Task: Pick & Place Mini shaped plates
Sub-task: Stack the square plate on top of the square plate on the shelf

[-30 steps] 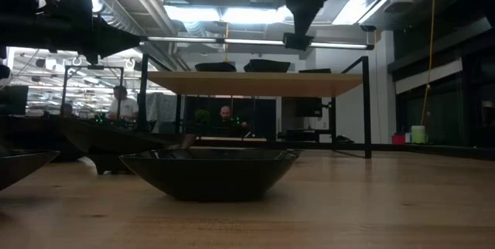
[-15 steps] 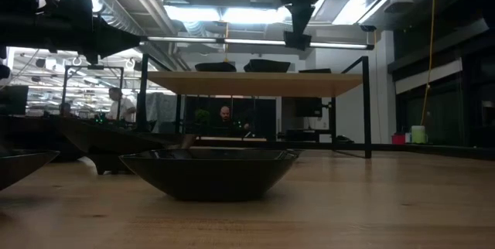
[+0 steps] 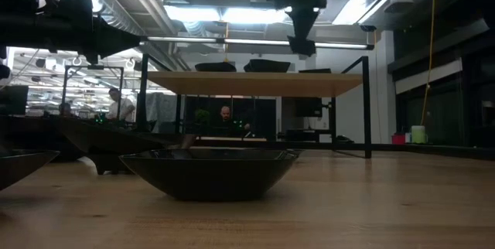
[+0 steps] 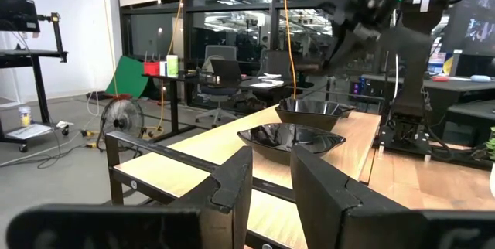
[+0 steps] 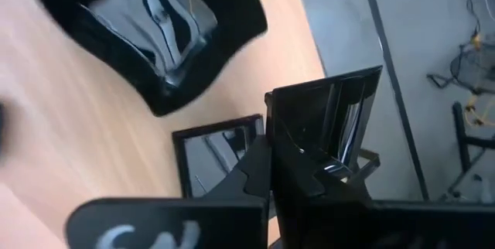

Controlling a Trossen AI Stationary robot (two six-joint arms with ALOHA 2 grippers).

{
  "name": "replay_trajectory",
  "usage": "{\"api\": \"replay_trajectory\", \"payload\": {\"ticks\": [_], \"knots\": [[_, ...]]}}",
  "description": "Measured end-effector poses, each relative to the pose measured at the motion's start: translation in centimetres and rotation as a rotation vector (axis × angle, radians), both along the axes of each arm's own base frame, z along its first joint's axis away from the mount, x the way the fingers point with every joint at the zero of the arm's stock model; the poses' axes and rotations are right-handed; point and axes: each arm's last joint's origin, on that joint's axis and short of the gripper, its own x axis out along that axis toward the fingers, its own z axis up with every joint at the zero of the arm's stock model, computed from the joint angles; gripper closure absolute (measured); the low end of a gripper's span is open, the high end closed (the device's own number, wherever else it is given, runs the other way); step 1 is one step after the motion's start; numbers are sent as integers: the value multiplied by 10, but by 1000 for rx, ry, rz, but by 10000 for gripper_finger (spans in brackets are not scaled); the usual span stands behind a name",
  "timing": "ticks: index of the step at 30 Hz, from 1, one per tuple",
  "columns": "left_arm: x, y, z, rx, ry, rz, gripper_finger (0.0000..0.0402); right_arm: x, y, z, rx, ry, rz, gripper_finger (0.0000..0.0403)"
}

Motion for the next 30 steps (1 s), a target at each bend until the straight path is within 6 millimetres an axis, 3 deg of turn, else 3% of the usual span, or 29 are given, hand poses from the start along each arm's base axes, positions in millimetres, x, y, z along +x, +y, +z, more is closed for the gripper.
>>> {"api": "replay_trajectory", "payload": {"ticks": [8,30], "knots": [[0,0,0,0,0,0,315,-1,-3,-26,33,108,0,398],[0,0,0,0,0,0,315,4,19,-28,160,70,38,398]]}}
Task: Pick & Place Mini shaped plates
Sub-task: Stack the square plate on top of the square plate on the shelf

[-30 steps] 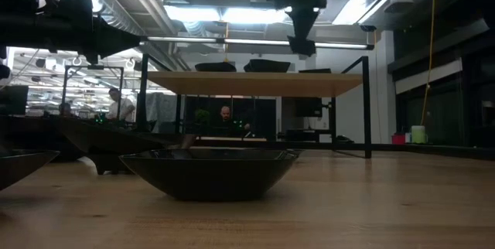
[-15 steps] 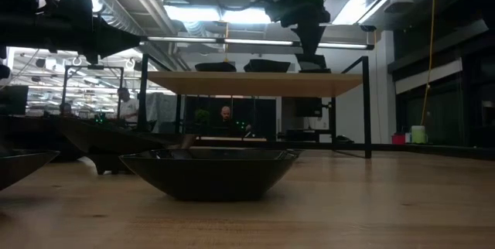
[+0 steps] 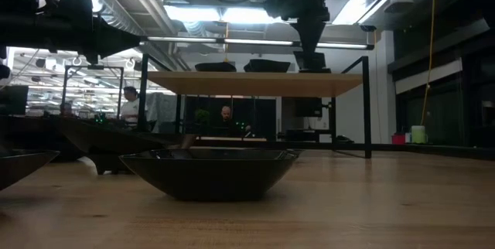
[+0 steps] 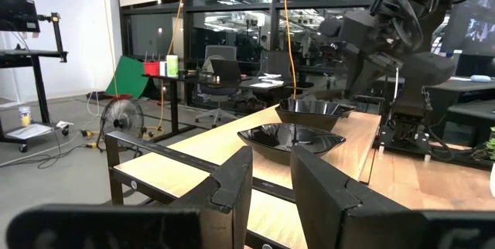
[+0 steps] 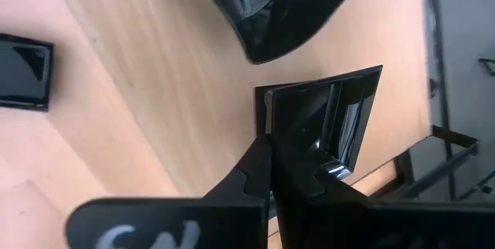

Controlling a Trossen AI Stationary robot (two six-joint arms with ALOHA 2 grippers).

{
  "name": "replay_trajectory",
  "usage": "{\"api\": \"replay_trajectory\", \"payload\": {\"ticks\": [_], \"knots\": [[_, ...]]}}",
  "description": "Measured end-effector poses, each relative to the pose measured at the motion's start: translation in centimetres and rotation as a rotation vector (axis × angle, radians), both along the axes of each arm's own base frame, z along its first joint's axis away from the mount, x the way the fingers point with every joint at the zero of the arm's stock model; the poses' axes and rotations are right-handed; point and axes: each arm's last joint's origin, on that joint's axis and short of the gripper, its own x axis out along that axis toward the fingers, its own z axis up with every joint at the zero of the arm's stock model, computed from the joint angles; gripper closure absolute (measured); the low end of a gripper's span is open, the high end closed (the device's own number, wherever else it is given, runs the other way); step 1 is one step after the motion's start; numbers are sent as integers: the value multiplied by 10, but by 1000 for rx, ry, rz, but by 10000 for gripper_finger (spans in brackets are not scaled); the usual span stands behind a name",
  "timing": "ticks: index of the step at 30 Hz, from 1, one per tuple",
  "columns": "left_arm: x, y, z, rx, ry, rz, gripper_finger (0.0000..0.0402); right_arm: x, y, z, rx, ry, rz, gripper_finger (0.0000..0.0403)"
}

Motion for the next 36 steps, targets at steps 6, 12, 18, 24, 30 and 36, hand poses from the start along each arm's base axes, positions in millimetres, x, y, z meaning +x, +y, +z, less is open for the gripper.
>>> {"api": "replay_trajectory", "payload": {"ticks": [6,12,18,24,30,36], "knots": [[0,0,0,-1,0,0,315,-2,0,-16,20,61,-3,398],[0,0,0,0,0,0,315,-6,0,-30,13,134,14,398],[0,0,0,0,1,0,315,-3,-2,-23,-34,120,39,397],[0,0,0,0,0,0,315,-2,-3,-15,-87,108,55,391],[0,0,0,0,0,0,315,-4,-3,-6,-102,82,57,399],[0,0,0,0,0,0,315,-6,-13,-5,-101,79,29,385]]}}
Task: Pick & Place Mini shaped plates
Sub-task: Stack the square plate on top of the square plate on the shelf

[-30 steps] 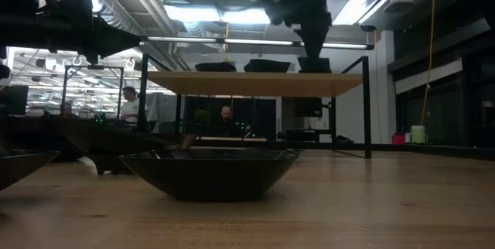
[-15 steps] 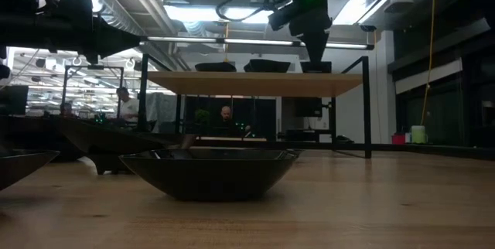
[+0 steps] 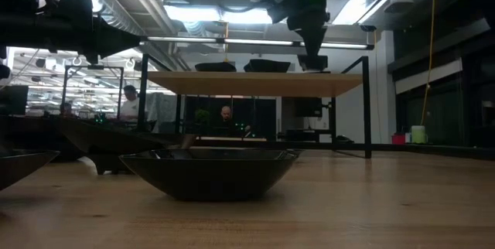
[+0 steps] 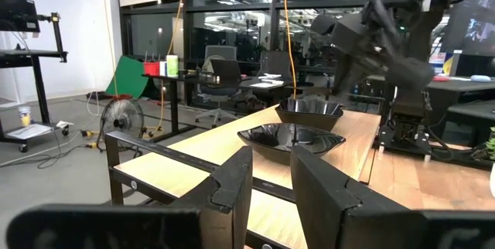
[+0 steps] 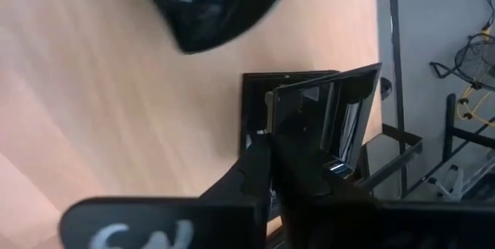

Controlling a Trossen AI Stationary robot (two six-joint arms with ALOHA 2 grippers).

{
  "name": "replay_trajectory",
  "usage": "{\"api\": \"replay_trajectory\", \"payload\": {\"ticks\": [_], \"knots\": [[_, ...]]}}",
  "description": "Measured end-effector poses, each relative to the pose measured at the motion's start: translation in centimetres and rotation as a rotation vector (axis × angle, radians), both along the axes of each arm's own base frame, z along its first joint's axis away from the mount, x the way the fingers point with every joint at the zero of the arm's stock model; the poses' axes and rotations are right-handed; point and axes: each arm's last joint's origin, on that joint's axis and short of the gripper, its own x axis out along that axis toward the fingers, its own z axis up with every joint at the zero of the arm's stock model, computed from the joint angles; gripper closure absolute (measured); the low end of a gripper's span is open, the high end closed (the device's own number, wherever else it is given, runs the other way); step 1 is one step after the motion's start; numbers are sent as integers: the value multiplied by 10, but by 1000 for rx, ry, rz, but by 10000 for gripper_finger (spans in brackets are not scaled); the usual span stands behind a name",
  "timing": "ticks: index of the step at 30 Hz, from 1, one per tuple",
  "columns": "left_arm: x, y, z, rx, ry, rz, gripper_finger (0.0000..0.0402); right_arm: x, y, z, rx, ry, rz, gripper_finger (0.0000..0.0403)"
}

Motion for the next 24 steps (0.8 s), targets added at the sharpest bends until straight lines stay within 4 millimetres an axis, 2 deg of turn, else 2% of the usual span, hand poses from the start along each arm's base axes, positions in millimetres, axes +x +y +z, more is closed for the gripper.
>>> {"api": "replay_trajectory", "payload": {"ticks": [13,24], "knots": [[0,0,0,0,0,0,315,-5,-19,-1,108,-29,-70,391],[0,0,0,0,0,0,315,-6,-21,-1,110,-23,-62,392]]}}
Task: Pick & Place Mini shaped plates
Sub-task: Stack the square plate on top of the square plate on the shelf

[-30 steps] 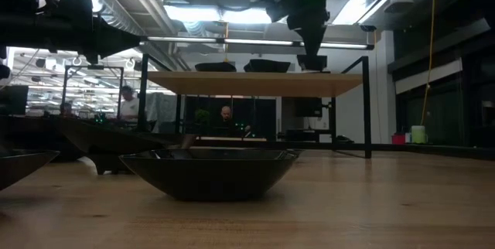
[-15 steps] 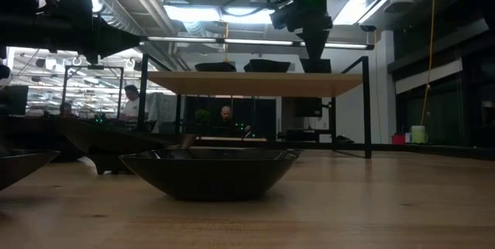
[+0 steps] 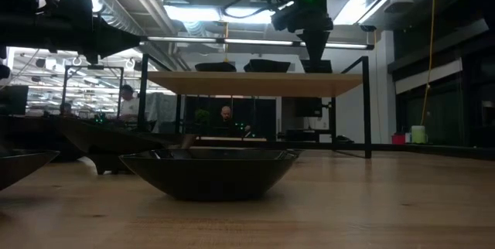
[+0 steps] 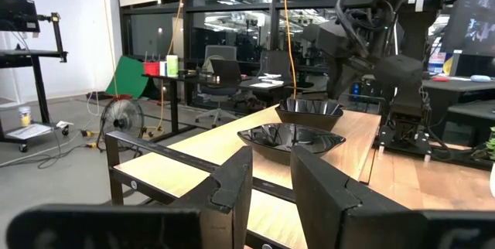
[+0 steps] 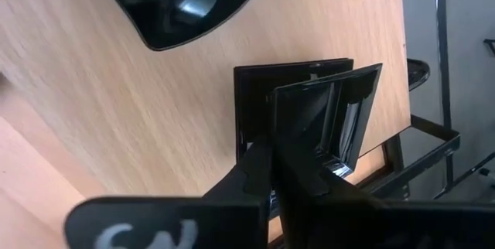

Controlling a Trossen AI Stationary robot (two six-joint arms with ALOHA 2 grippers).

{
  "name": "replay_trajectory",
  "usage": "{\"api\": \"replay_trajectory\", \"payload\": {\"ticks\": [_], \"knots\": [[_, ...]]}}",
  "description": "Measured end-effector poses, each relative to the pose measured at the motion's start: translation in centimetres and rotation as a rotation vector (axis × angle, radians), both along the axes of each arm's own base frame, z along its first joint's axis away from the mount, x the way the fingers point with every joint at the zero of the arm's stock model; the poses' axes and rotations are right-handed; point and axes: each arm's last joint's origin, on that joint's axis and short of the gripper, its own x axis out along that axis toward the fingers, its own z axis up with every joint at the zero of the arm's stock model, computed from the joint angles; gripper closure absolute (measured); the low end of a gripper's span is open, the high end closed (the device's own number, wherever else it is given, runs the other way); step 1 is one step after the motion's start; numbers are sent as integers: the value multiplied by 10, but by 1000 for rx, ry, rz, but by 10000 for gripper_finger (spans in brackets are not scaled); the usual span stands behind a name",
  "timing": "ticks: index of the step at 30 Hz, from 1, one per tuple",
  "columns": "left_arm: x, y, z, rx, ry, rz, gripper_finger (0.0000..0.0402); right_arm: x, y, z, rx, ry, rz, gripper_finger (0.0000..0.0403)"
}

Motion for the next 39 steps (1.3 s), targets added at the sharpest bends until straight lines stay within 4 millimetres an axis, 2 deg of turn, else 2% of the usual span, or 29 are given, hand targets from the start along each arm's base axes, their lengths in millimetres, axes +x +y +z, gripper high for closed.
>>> {"api": "replay_trajectory", "payload": {"ticks": [21,25,31,39], "knots": [[0,0,0,0,0,0,315,0,2,0,64,-8,29,341],[0,0,0,0,0,0,315,1,4,-1,135,-21,48,338],[0,0,0,1,0,0,315,4,17,-1,211,-39,82,338],[0,0,0,0,0,1,315,10,44,0,95,14,240,338]]}}
